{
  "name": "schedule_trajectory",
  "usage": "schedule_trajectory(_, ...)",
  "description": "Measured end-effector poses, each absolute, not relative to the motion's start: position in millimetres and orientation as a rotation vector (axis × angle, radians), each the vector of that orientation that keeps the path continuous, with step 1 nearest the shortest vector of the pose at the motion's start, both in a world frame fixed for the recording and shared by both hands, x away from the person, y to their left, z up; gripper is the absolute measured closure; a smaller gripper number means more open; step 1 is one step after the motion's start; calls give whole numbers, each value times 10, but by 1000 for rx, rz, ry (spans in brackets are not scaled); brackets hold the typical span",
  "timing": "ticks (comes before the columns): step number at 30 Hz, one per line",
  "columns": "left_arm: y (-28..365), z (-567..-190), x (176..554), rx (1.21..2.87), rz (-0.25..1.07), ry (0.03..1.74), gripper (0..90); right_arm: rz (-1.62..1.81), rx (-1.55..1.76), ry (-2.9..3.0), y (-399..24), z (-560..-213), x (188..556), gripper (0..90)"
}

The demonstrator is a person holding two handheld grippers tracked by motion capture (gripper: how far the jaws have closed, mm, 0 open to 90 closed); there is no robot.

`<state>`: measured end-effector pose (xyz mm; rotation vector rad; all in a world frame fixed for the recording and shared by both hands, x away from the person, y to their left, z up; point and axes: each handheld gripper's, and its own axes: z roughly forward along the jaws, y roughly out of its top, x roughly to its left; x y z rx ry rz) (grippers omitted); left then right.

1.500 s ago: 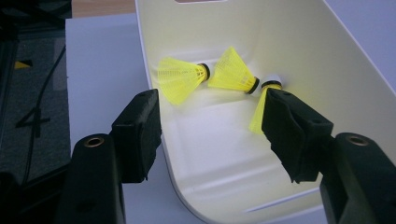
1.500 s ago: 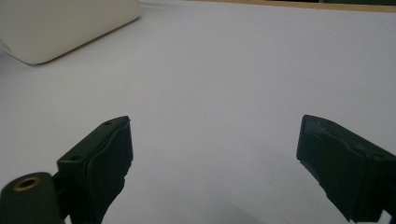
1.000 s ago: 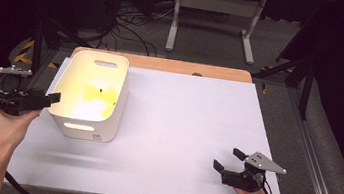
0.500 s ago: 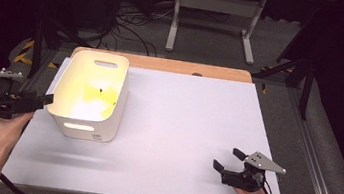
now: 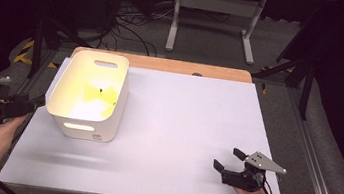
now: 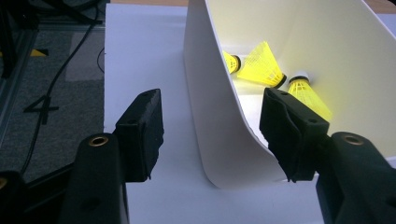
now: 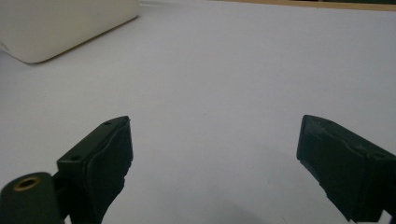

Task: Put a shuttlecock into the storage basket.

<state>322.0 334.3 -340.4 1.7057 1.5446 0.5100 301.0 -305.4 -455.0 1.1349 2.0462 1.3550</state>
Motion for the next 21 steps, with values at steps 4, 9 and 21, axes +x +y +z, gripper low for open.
schedule_trajectory(4, 3347, -3417, 3206, 1703, 514, 1546, 401, 1354, 1131, 2048, -3053, -4551, 3011, 111)
schedule_trajectory(9, 3343, -3439, 3184, 1701, 519, 1546, 398, 1353, 1132, 2047, -3060, -4549, 3010, 112)
schedule_trajectory(21, 3358, -3499, 3146, 1684, 525, 1549, 393, 1358, 1134, 2043, -3065, -4550, 3013, 112)
